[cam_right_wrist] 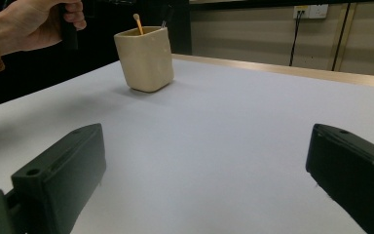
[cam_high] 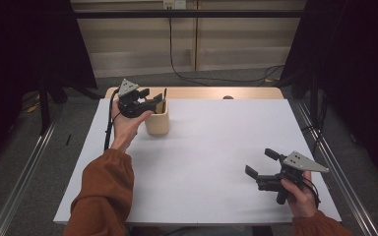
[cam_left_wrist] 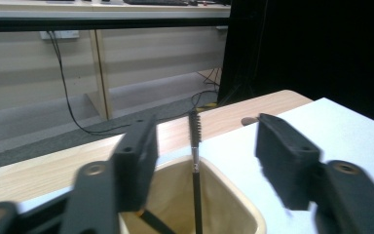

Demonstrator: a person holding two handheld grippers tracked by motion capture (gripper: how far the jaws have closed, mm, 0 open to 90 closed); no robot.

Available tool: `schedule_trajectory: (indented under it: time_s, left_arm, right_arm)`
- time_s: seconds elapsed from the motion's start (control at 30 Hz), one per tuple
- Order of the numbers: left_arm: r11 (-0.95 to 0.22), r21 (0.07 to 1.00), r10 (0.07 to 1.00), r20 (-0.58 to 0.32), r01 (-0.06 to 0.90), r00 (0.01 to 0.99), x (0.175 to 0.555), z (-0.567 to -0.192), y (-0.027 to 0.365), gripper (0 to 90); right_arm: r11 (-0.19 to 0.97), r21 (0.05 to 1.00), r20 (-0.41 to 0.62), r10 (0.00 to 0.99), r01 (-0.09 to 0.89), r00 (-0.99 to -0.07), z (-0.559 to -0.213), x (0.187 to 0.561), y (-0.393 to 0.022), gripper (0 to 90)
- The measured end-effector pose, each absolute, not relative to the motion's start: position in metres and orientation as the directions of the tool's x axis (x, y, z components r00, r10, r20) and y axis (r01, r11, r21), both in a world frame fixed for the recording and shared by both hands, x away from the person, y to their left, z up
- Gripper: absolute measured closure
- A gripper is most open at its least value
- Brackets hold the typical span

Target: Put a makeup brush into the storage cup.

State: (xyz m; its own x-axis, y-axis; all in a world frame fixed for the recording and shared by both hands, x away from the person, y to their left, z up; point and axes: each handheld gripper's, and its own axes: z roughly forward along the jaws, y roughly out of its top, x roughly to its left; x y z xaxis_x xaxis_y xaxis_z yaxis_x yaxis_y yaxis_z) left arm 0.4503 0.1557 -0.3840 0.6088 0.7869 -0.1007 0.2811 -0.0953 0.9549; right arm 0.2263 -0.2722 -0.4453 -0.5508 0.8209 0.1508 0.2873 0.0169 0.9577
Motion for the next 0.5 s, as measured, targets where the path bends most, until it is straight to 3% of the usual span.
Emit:
schedule_trajectory:
  time_s: [0.13,0.33,0.5]
  left_arm:
    - [-0.092,0.957,0.782,-0.101,0.274,0.615,0.4505,-0.3840,0.1548,21.3]
    - [-0.071,0.959,0.783,-0.117,0.274,0.611,0.4504,-0.3826,0.1566,7.8]
    - [-0.059,0.962,0.765,-0.129,0.268,0.631,0.4458,-0.3792,0.1597,3.9]
  right_arm:
    - [0.015,0.958,0.151,0.820,0.285,-0.552,-0.4453,0.2263,-0.2727,0.1]
    - [0.011,0.959,0.151,0.826,0.284,-0.543,-0.4448,0.2259,-0.2737,0.0]
    - [0.016,0.960,0.144,0.826,0.279,-0.544,-0.4452,0.2260,-0.2729,0.0]
